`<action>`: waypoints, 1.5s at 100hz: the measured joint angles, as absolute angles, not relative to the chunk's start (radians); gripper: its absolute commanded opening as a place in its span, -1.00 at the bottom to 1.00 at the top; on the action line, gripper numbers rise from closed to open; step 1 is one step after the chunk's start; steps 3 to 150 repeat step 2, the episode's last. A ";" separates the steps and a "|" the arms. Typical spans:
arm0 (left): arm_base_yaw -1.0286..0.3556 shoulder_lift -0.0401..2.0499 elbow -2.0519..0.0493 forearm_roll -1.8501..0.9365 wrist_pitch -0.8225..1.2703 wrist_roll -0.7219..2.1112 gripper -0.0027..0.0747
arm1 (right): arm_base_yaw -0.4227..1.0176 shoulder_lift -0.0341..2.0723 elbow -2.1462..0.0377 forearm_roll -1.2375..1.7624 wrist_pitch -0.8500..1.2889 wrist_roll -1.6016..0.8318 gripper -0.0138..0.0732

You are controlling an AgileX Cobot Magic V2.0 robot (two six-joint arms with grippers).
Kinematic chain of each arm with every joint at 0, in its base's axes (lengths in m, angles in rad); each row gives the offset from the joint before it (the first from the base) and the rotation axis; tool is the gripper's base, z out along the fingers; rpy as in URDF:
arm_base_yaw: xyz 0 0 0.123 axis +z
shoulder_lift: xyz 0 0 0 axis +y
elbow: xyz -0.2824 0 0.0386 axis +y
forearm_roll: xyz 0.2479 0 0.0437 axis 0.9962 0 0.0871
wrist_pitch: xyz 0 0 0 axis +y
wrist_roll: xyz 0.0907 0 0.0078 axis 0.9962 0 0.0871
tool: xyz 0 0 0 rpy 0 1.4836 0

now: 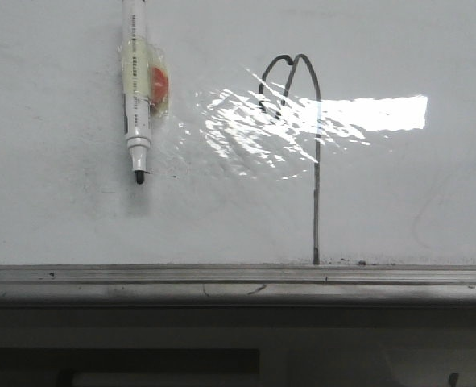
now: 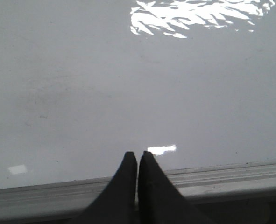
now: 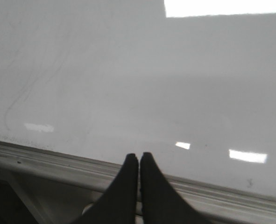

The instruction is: Write number 9 on whiteboard

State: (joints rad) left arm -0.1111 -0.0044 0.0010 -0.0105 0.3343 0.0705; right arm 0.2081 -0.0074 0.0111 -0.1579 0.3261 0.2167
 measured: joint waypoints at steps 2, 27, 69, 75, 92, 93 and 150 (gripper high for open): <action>-0.111 -0.004 0.001 -0.011 0.334 0.071 -0.98 | 0.208 -0.007 0.011 -0.158 0.326 0.217 -0.78; -0.111 -0.004 0.001 -0.011 0.334 0.071 -0.98 | 0.208 -0.007 0.011 -0.158 0.326 0.217 -0.78; -0.111 -0.004 0.001 -0.011 0.334 0.071 -0.98 | 0.208 -0.007 0.011 -0.158 0.326 0.217 -0.78; -0.111 -0.004 0.001 -0.011 0.334 0.071 -0.98 | 0.208 -0.007 0.011 -0.158 0.326 0.217 -0.78; -0.111 -0.004 0.001 -0.011 0.334 0.071 -0.98 | 0.208 -0.007 0.011 -0.158 0.326 0.217 -0.78; -0.111 -0.004 0.001 -0.011 0.334 0.071 -0.98 | 0.208 -0.007 0.011 -0.158 0.326 0.217 -0.78; -0.111 -0.004 0.001 -0.011 0.334 0.071 -0.98 | 0.208 -0.007 0.011 -0.158 0.326 0.217 -0.78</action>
